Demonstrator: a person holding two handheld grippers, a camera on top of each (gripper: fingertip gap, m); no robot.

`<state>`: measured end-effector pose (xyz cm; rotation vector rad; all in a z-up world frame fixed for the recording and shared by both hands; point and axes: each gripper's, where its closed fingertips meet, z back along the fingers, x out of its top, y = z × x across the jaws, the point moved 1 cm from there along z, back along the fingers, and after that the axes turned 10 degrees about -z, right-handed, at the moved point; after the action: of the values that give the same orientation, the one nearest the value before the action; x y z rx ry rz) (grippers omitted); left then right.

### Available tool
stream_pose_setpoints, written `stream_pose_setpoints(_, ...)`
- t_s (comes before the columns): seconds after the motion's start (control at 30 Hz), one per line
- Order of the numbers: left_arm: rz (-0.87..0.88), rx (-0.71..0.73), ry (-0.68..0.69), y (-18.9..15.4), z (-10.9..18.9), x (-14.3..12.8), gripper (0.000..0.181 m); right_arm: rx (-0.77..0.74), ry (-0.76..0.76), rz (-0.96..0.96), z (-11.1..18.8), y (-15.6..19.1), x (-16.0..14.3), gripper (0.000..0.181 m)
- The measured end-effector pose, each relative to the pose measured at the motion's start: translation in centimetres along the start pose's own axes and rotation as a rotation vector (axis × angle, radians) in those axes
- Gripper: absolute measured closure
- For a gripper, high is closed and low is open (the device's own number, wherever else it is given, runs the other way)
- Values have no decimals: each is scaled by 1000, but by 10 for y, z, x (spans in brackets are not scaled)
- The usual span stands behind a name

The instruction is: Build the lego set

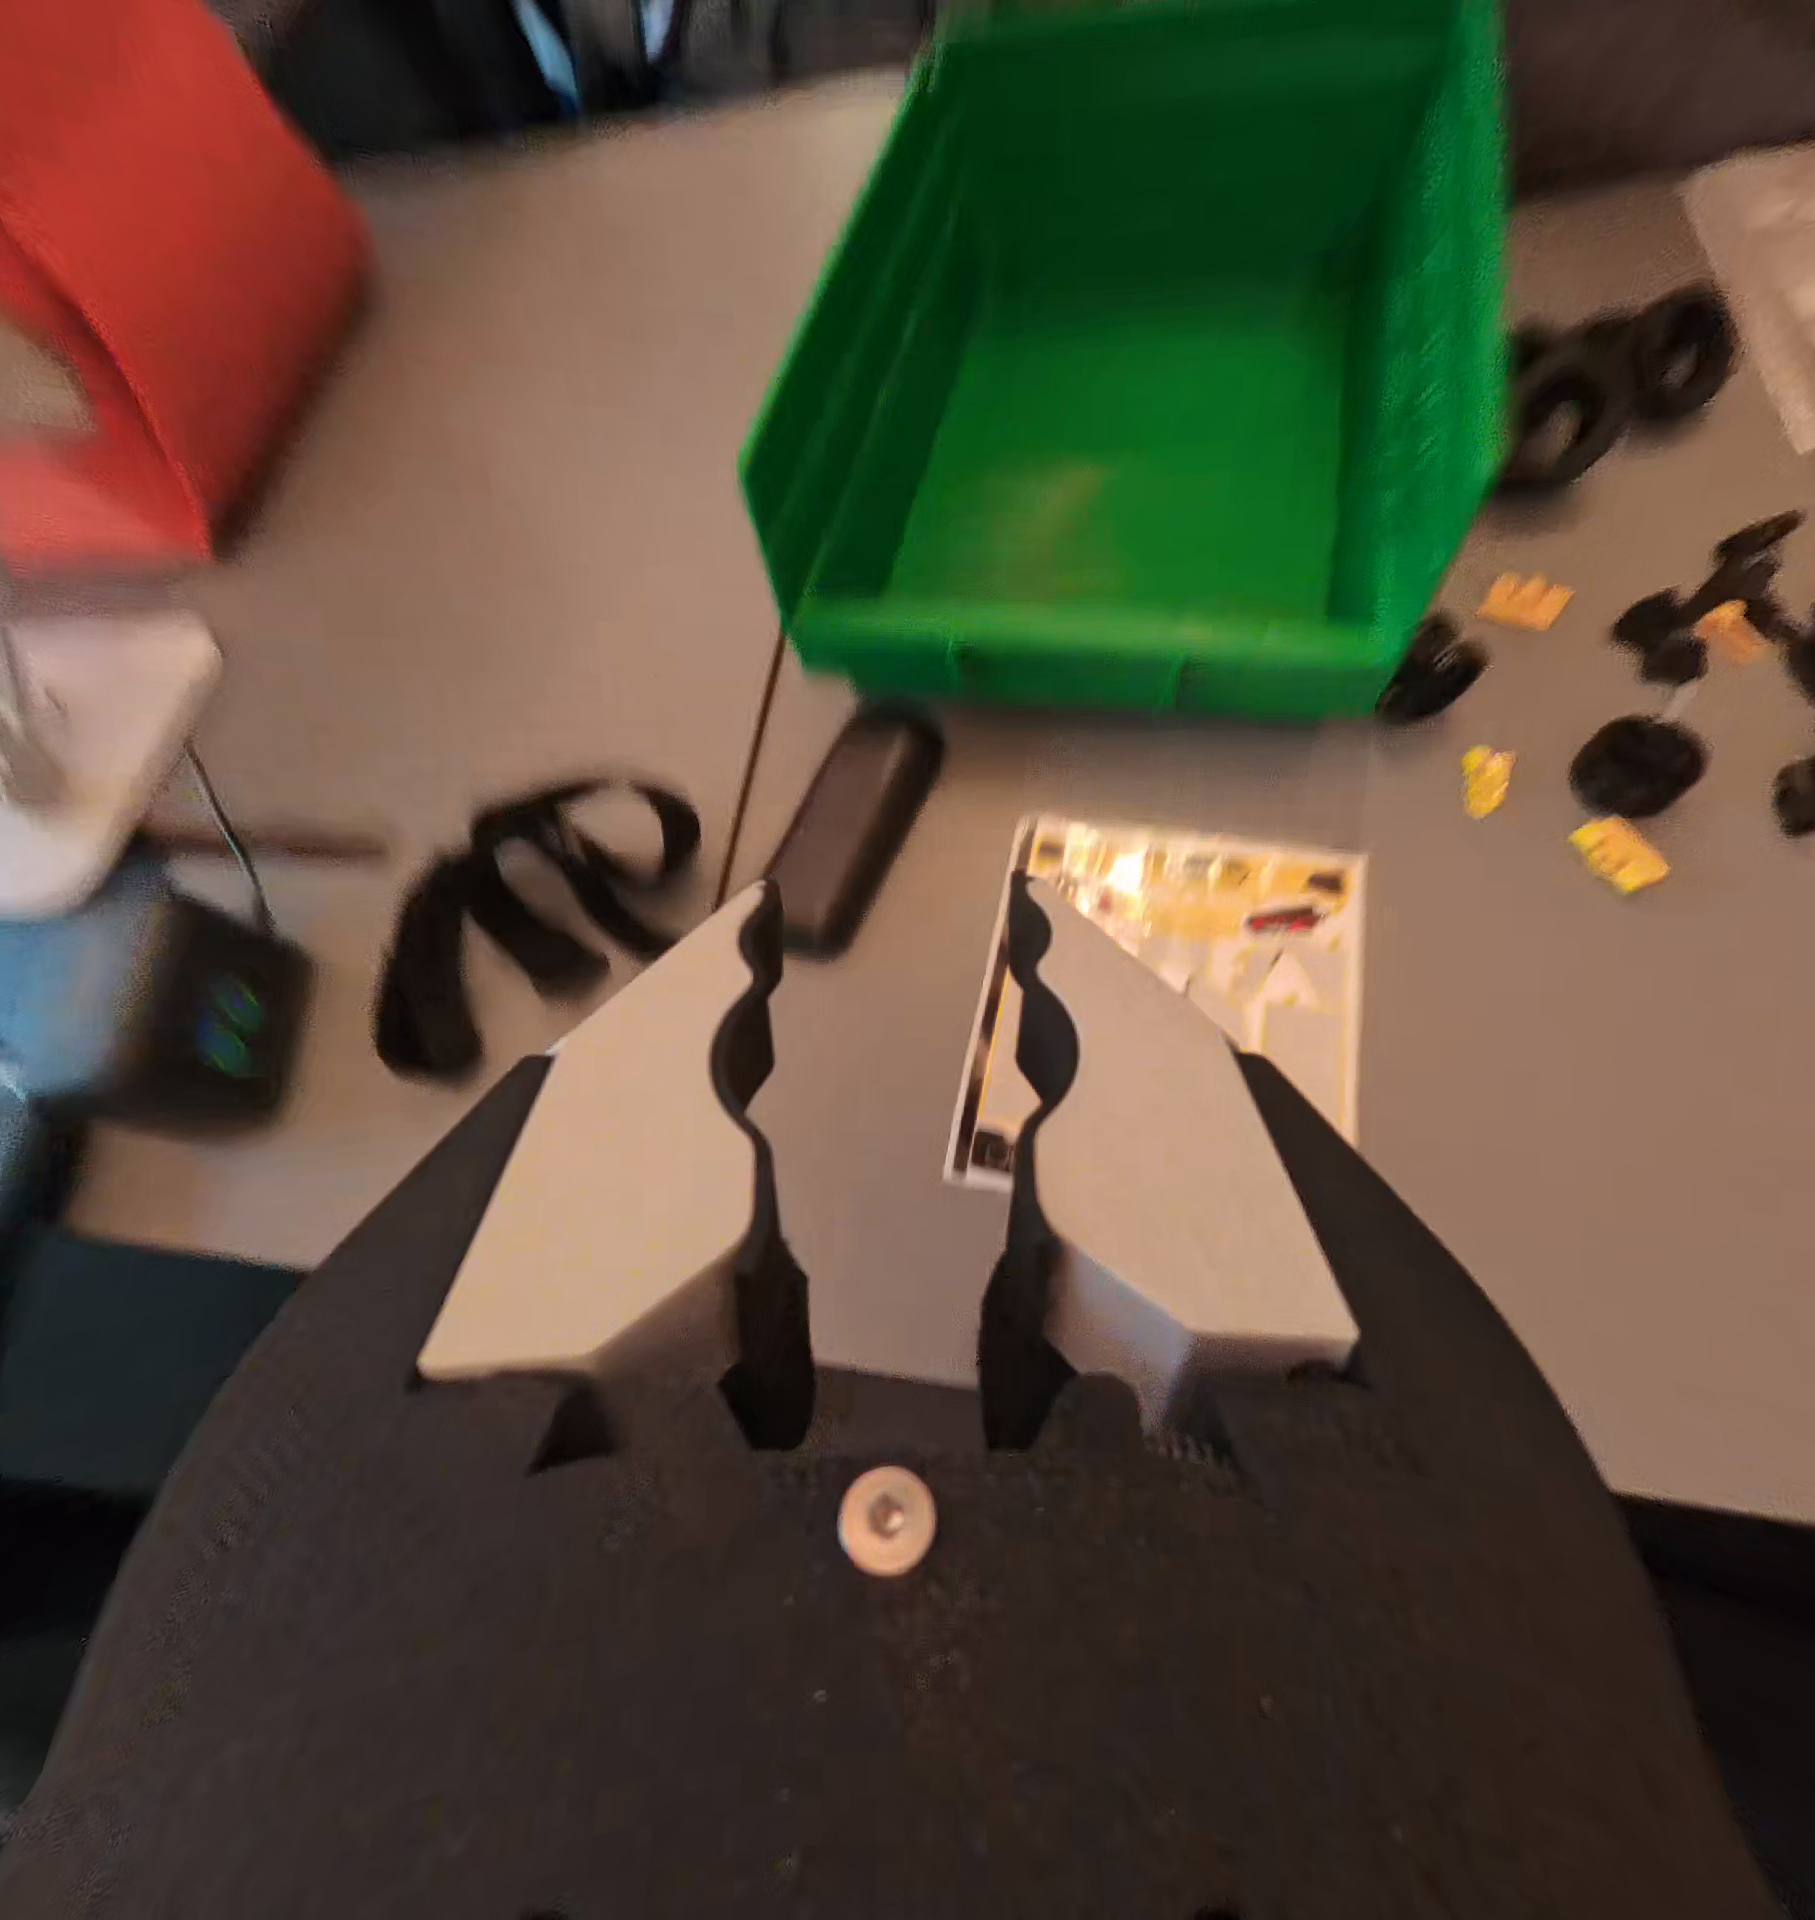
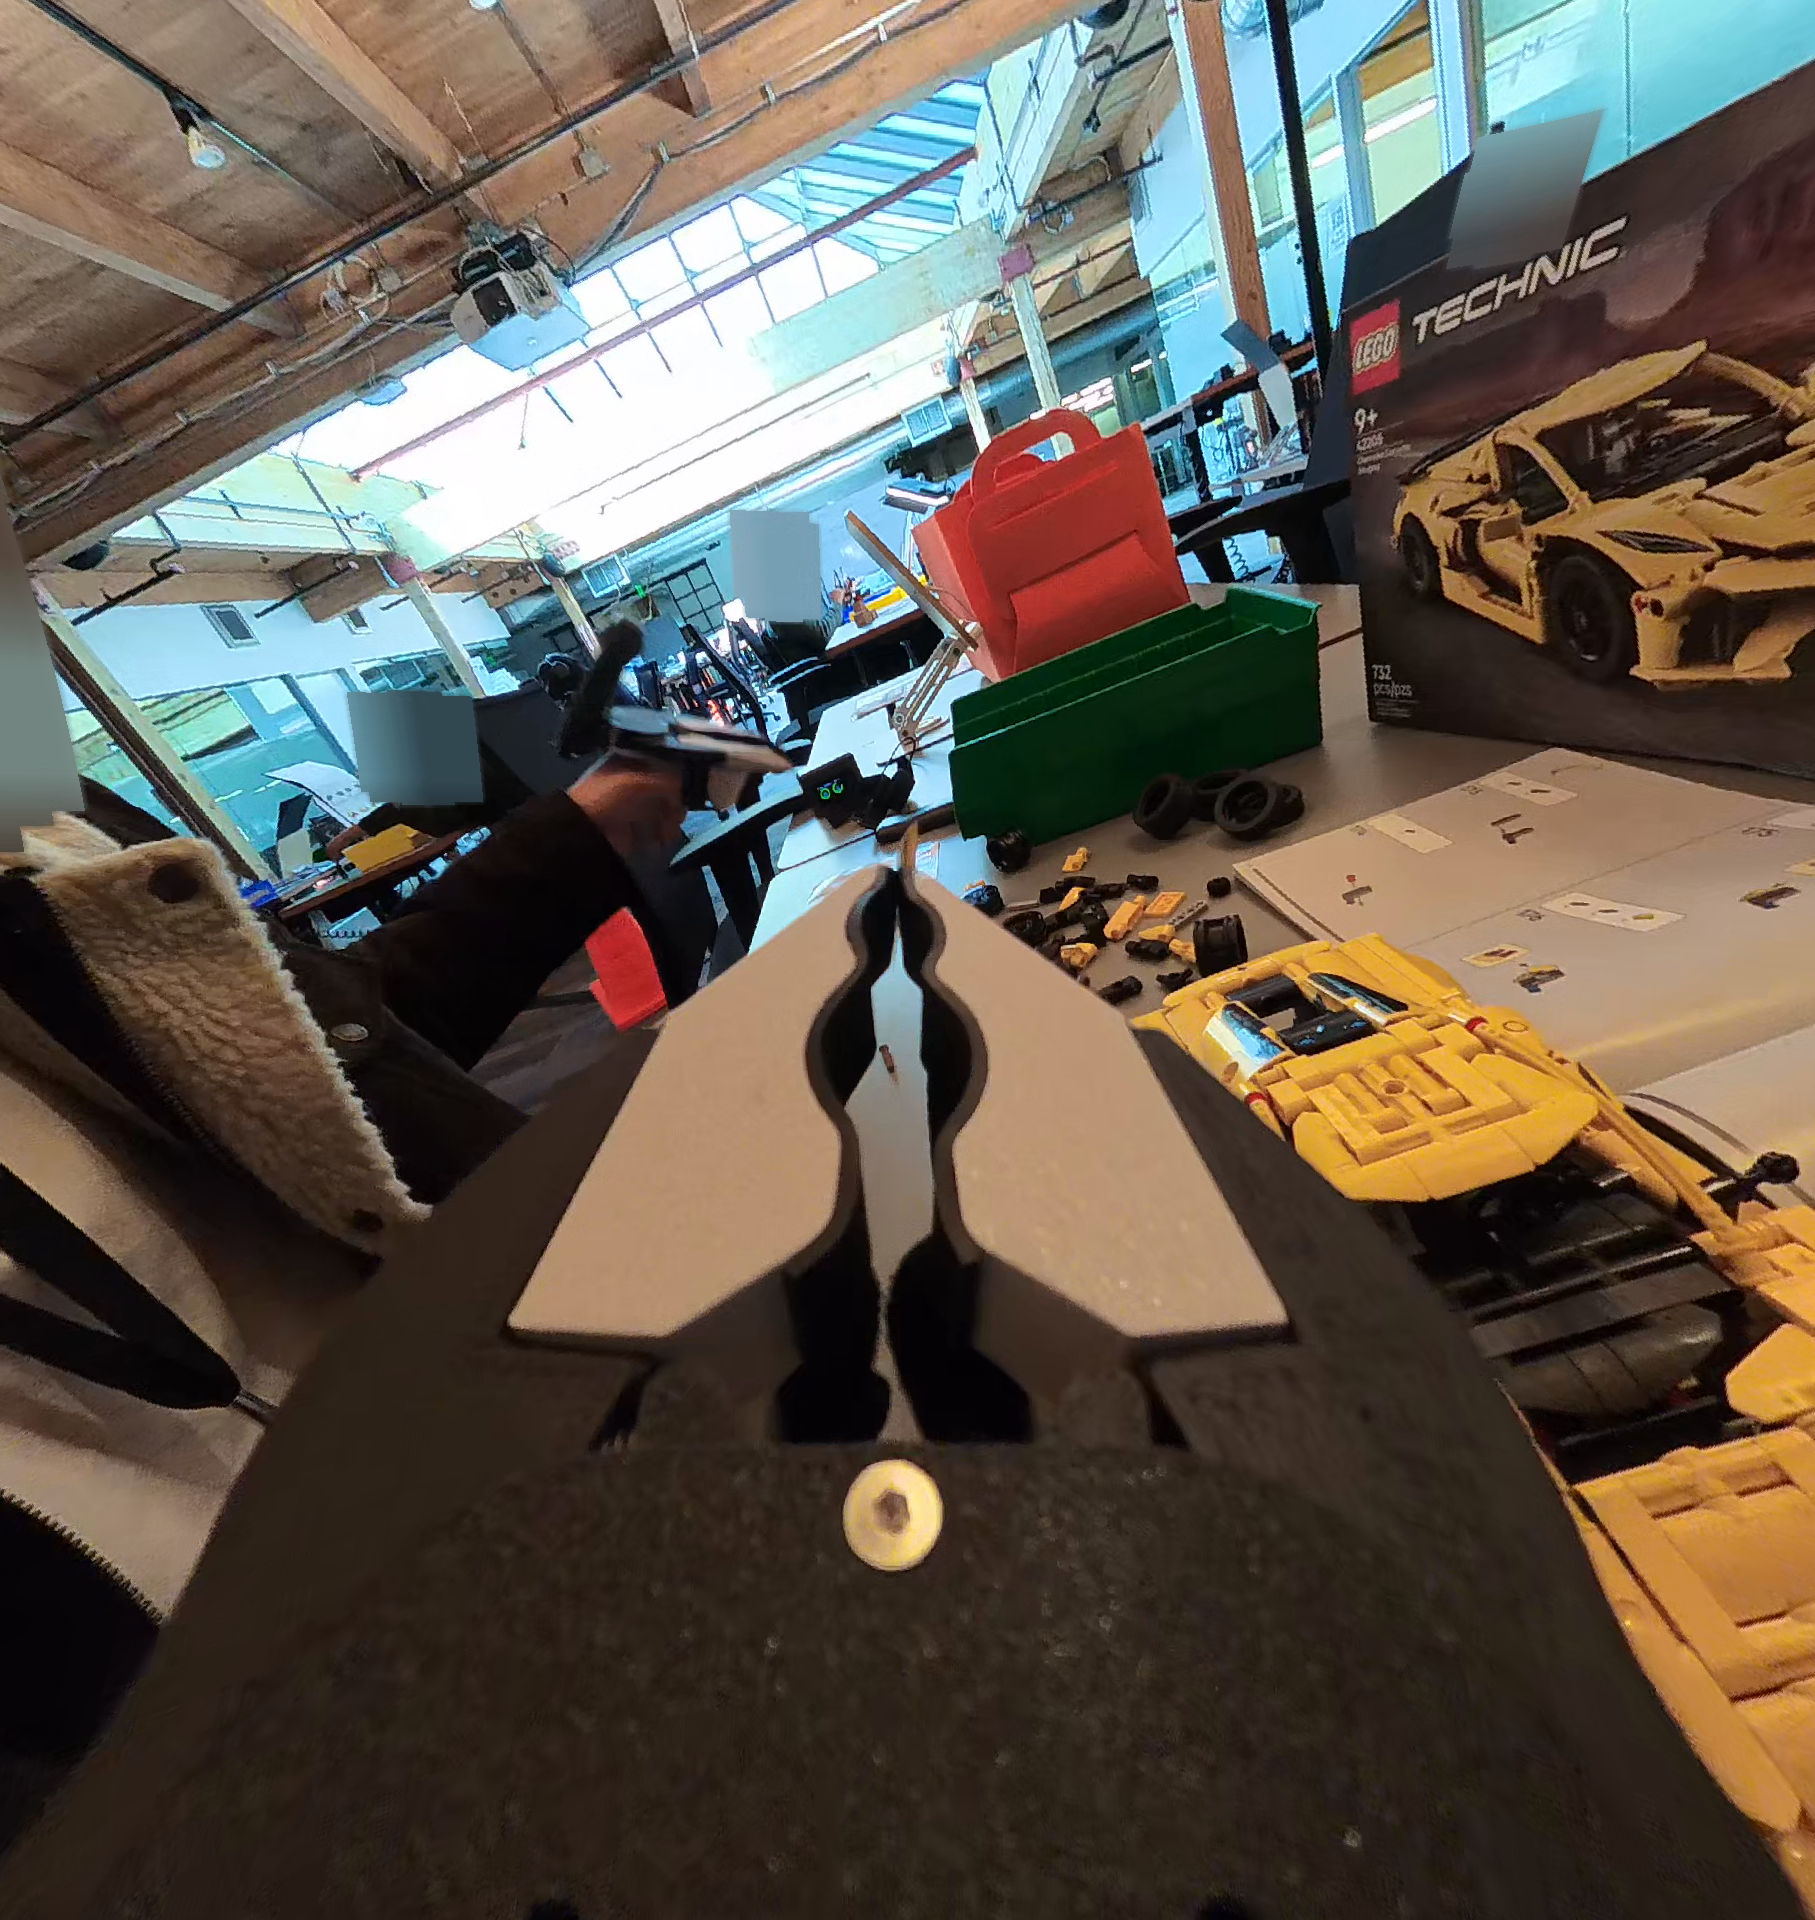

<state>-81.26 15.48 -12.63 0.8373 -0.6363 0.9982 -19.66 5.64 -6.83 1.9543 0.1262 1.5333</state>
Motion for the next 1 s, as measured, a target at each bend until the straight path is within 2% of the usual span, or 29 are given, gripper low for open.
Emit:
stream_pose_setpoints(0.07,-89,18,-159,-22,22,44,138,-17,32,-11,0,-2,-4,181)
stream_pose_setpoints(0.1,-116,-18,-253,-44,32,67,139,-31,61,-21,0,-4,-8,181)
stream_pose_setpoints(0.17,-150,-218,-376,-114,47,99,139,-91,155,-56,1,-9,-20,181)
stream_pose_setpoints(0.27,-198,-663,-390,-254,58,109,139,-176,283,-69,6,-5,-35,181)
stream_pose_setpoints(0.3,-223,-763,-384,-296,59,108,138,-197,312,-79,8,-2,-37,181)
stream_pose_setpoints(0.4,-263,-957,-399,-405,57,112,138,-244,357,-111,9,5,-41,181)
stream_pose_setpoints(0.5,-316,-994,-366,-477,50,126,138,-362,420,-146,10,-6,-51,181)
stream_pose_setpoints(0.6,-407,-979,-383,-521,57,141,138,-413,481,-178,9,-12,-64,181)
stream_pose_setpoints(0.7,-427,-970,-411,-546,65,149,138,-392,447,-221,4,-16,-66,181)
stream_pose_setpoints(0.83,-210,-946,-445,-550,66,164,138,-328,314,-201,-8,-19,-57,181)
stream_pose_setpoints(1.0,-231,-803,-501,-551,61,164,138,-225,114,-183,-21,-21,-47,181)
